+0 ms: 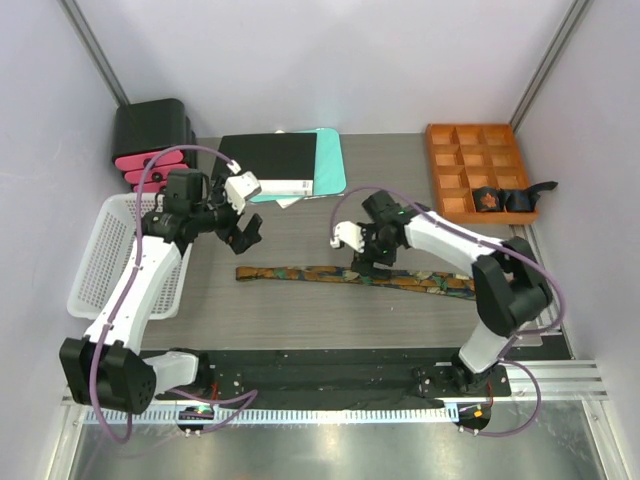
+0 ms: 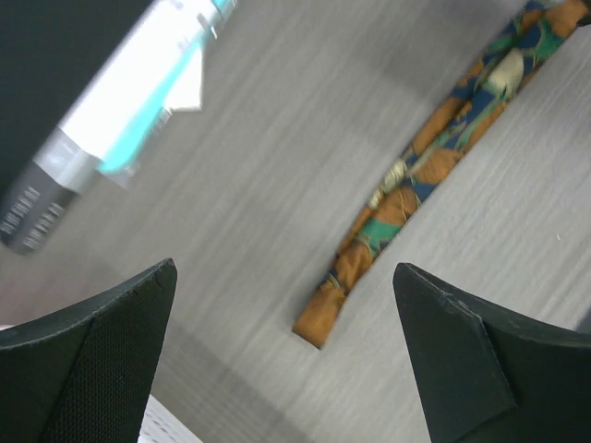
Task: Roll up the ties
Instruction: Flatten out the tie at the center of the board, then roll the tie at the center of the board.
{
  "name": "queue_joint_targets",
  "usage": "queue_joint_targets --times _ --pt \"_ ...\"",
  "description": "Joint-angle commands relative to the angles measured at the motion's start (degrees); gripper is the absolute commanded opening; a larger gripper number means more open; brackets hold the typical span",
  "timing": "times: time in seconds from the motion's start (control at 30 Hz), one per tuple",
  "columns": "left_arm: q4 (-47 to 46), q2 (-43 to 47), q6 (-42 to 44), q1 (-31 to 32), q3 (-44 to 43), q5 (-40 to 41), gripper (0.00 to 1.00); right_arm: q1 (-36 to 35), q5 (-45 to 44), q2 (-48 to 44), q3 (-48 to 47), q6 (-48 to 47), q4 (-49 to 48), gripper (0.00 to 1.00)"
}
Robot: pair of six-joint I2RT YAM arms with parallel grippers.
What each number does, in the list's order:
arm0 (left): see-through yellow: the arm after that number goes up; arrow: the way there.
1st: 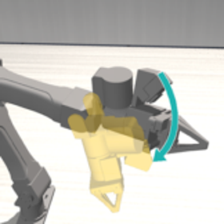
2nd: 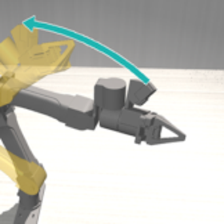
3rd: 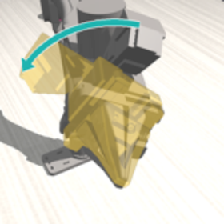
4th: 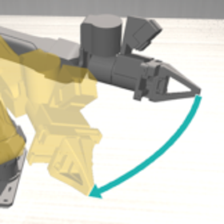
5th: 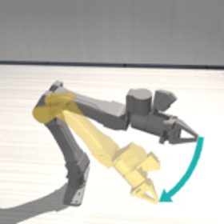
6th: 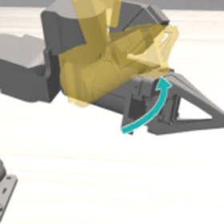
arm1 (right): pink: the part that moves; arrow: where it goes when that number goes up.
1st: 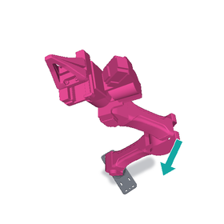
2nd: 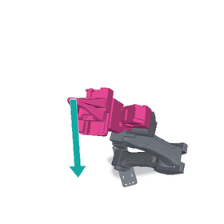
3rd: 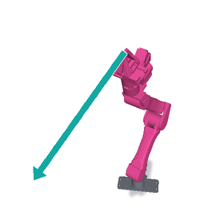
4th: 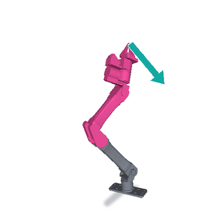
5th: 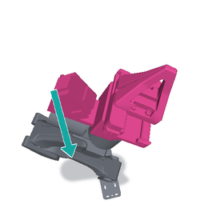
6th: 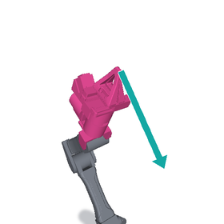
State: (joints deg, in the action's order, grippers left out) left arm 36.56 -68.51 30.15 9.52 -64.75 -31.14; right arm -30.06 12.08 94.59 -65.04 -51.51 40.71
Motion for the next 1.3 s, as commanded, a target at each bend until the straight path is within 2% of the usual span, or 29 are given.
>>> queue_joint_targets --times 0.0,0.17,0.27,0.3,0.43,0.57,0.73,0.83,0.9,0.97,1.1,1.17,1.27 --pt "6.06 -0.66 0.25 -0.99 0.15 -2.35 1.0 -2.72 0.14 4.11 -2.9 4.48 -5.38 0.84" --pt "7.74 -0.13 5.88 -0.99 4.1 -0.25 1.0 -4.56 1.63 7.27 -3.35 4.92 -5.9 0.82" --pt "8.97 -1.62 7.37 -1.08 5.34 1.51 1.0 -4.83 3.21 7.98 -2.56 4.57 -5.2 0.74" --pt "9.41 -2.24 7.99 -1.17 5.6 2.04 0.99 -5.26 3.57 7.98 -2.03 4.22 -4.5 0.65" --pt "9.33 -2.15 10.8 -1.26 7.53 3.36 0.97 -5.36 3.48 6.58 1.13 3.08 -3.8 0.47" --pt "9.49 -1.98 16.14 -1.26 10.08 4.68 0.97 -5.36 3.92 4.21 4.56 2.55 -3.27 0.46" --pt "10.38 -3.03 24.15 -1.17 14.12 7.84 0.94 -5.53 5.85 0.52 4.83 2.82 -0.72 0.39" --pt "10.55 -2.95 28.72 -1.26 15.79 7.15 0.95 -5.53 6.47 -0.71 4.39 1.59 1.38 0.42" --pt "10.38 -2.68 32.58 -1.17 16.93 6.36 0.94 -5.53 6.21 -1.24 3.08 2.28 2.36 0.57" --pt "9.59 -2.42 34.88 -1.26 18.51 5.74 0.93 -5.53 6.03 -3.0 1.67 3.69 2.27 0.64" --pt "3.8 -3.56 36.82 -1.26 20.19 5.12 0.88 -5.53 9.18 -5.2 -4.81 9.56 1.48 0.7" --pt "3.44 -5.04 37.43 -1.26 19.41 2.41 0.88 -5.79 10.86 -4.33 -6.59 11.42 1.3 0.75" --pt "4.4 -6.54 39.63 -1.17 17.82 -2.42 0.9 -7.02 10.78 -2.75 -7.48 14.15 -1.67 0.76"
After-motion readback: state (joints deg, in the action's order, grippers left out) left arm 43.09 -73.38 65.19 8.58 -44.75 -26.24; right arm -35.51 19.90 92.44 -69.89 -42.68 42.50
